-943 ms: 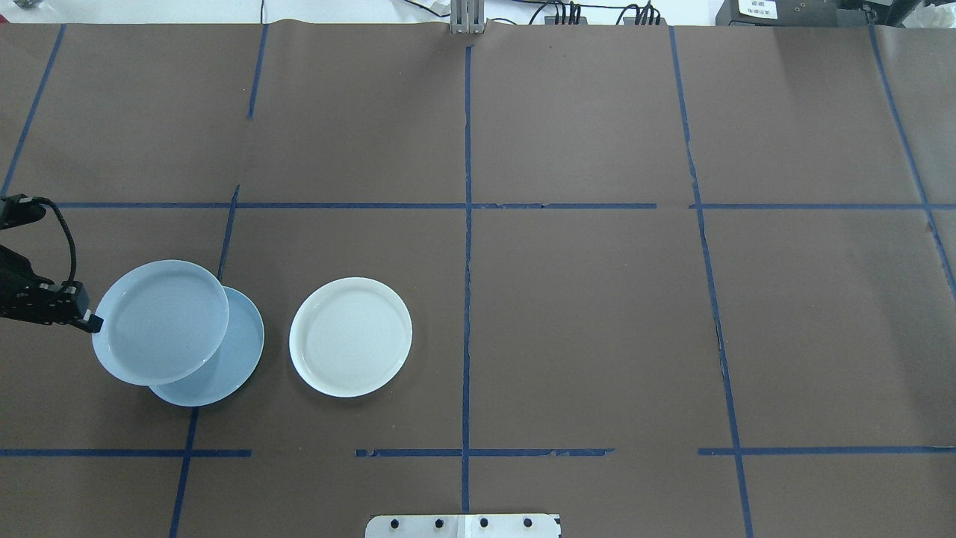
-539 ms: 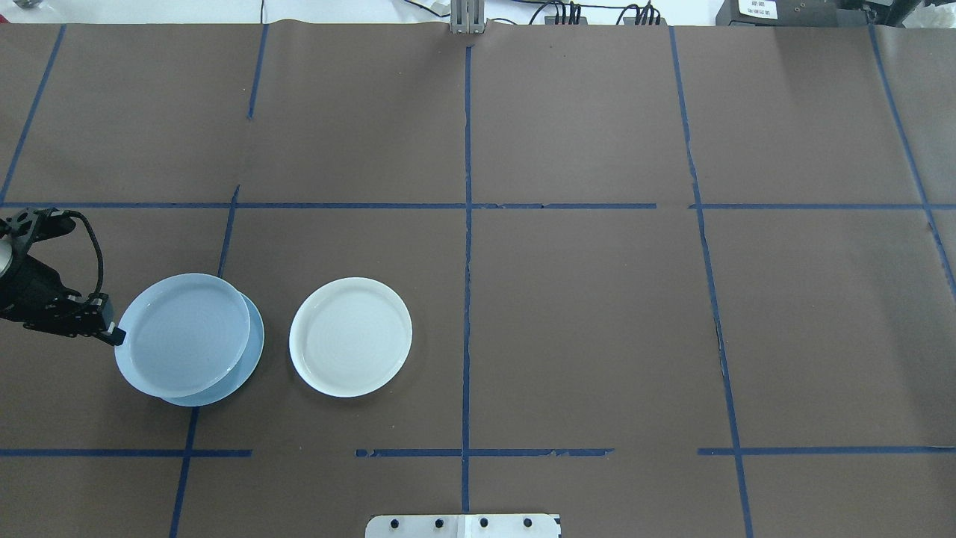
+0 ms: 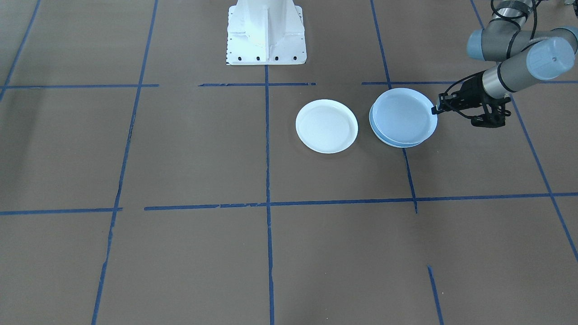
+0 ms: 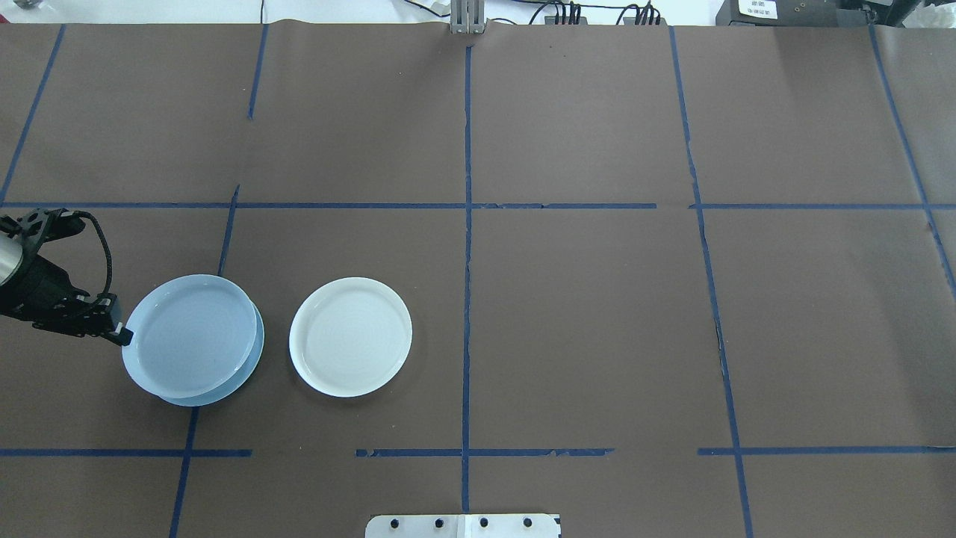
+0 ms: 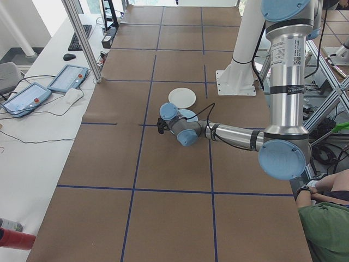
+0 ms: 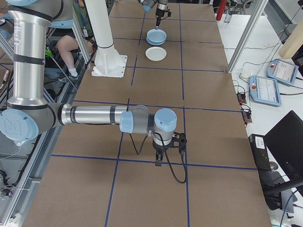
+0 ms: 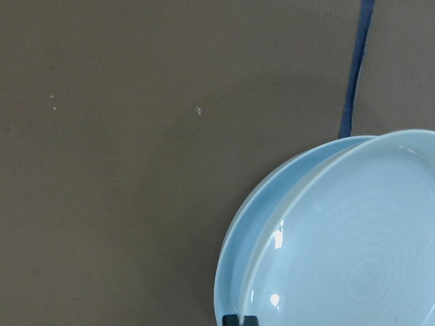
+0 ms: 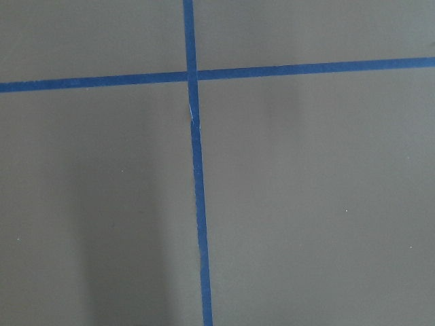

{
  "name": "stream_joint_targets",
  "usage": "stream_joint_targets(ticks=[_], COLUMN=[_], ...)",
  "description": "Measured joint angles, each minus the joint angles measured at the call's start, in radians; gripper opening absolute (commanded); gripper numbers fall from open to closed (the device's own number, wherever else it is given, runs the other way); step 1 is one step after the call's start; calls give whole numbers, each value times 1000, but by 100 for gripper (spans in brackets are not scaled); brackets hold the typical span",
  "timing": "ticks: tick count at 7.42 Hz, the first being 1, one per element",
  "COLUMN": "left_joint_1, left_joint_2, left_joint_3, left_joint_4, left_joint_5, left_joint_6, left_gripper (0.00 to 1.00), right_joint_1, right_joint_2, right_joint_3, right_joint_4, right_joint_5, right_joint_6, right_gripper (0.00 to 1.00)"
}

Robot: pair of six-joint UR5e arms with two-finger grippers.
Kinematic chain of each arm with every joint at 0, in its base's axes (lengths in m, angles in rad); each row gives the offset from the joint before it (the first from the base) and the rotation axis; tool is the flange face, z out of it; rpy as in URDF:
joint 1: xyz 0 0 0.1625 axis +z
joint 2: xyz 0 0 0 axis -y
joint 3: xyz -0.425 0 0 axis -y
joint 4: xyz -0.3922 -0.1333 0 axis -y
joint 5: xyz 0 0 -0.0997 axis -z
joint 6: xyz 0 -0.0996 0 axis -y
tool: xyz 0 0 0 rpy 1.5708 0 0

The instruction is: Stack plate in center

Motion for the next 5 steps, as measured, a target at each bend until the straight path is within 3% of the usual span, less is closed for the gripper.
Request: stream_joint_targets(ticks=[1, 5], left_joint_1=[5, 8], left_joint_2=[-7, -15], left_joint_3=[0, -25], left_joint_4=[0, 3], left_joint_5=[0, -1], left_joint_6=[1, -1], left_gripper=[100, 100], right_joint_1=[0, 0], right_joint_2=[0, 0], right_joint_3=[0, 0], right_joint_4=[0, 0], right_joint_5=[0, 0], right_joint_6=[0, 0], right_gripper=[100, 100])
